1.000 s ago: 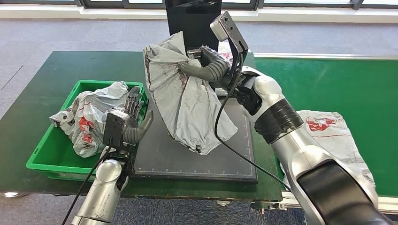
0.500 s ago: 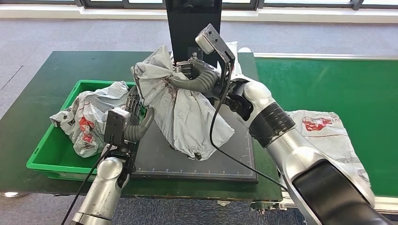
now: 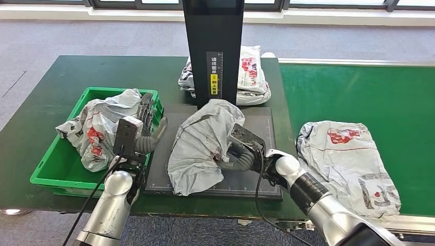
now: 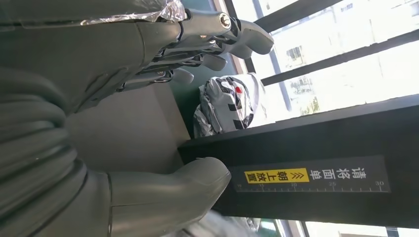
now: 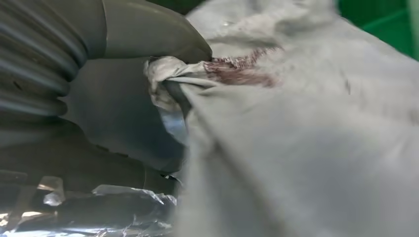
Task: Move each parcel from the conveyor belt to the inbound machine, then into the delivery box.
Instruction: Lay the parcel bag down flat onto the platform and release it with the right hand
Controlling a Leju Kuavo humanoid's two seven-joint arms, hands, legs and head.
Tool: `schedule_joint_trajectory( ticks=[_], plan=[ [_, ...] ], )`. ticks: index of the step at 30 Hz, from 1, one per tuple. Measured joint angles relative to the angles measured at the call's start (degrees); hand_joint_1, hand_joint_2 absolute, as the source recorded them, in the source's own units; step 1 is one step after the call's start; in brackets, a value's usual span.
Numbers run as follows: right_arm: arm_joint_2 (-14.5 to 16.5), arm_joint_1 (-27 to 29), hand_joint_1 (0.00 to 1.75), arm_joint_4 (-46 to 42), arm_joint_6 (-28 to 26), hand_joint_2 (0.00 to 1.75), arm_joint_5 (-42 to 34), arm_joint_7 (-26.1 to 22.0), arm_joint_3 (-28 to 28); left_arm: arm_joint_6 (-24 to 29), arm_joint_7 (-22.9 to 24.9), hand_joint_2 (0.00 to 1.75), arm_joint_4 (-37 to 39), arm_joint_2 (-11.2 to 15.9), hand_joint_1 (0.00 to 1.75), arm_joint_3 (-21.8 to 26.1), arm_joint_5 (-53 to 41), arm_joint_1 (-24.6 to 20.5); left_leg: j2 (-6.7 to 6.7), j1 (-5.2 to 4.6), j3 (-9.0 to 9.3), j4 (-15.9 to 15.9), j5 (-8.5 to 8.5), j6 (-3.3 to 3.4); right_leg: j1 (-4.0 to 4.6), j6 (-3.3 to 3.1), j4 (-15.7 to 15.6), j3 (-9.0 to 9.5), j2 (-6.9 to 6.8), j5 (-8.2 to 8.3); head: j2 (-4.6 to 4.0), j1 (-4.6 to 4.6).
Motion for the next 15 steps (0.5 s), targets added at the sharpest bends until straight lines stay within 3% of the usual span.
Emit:
schedule_joint_trajectory(
  ticks=[15],
  plan=[
    [-3.1, 3.8, 0.00, -4.1, -1.1, 1.75, 2.3, 0.1, 0.0, -0.2, 0.3, 1.75, 0.0, 0.0, 0.00, -0.8, -0.5, 0.0, 0.10, 0.00, 0.04, 0.0, 0.01, 0.00, -0.01, 0.01, 0.0, 0.00, 0.14, 0.01, 0.00, 0.00]
  ],
)
